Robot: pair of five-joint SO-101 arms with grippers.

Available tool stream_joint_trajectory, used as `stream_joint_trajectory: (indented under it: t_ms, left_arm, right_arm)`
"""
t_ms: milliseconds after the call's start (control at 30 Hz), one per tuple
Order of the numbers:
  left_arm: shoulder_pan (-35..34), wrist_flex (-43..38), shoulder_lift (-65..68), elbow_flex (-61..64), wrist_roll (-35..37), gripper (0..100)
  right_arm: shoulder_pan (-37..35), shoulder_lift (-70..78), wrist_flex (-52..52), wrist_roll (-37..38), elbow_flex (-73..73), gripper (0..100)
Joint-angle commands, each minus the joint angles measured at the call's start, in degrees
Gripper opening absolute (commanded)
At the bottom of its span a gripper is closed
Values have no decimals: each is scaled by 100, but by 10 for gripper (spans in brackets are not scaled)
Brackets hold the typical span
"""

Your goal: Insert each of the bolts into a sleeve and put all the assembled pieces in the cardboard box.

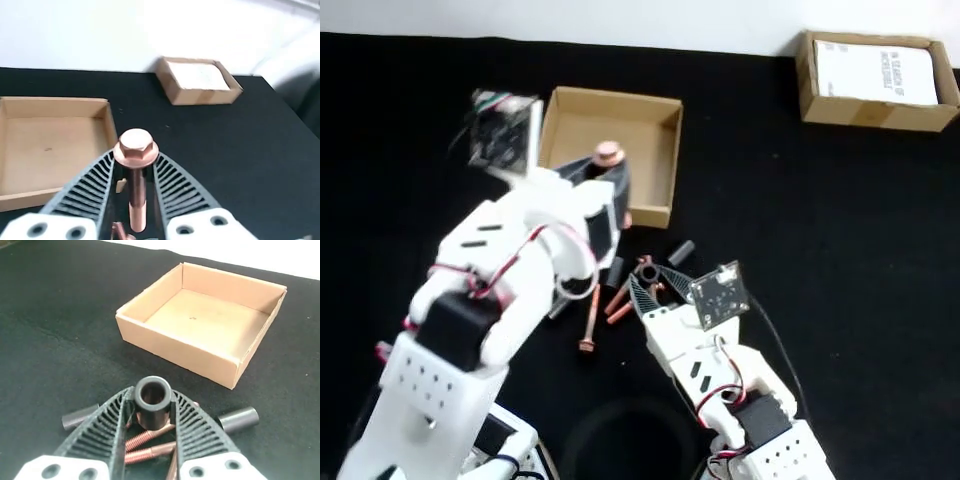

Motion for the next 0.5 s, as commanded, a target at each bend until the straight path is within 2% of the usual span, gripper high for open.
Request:
stream_joint_trajectory:
  t_ms: [0, 133, 233, 467]
  left_arm:
    - [418, 413, 286, -699, 18, 8]
    - [532, 536, 286, -435, -44, 8]
    - [558, 360, 286, -40, -571, 8]
    - [690, -826, 286, 611, -809, 8]
  right_arm:
    - [119, -391, -119, 18, 110, 6]
    - [295, -699, -110, 18, 207, 6]
    - [470, -752, -110, 18, 207, 6]
    - [690, -769, 224, 18, 189, 6]
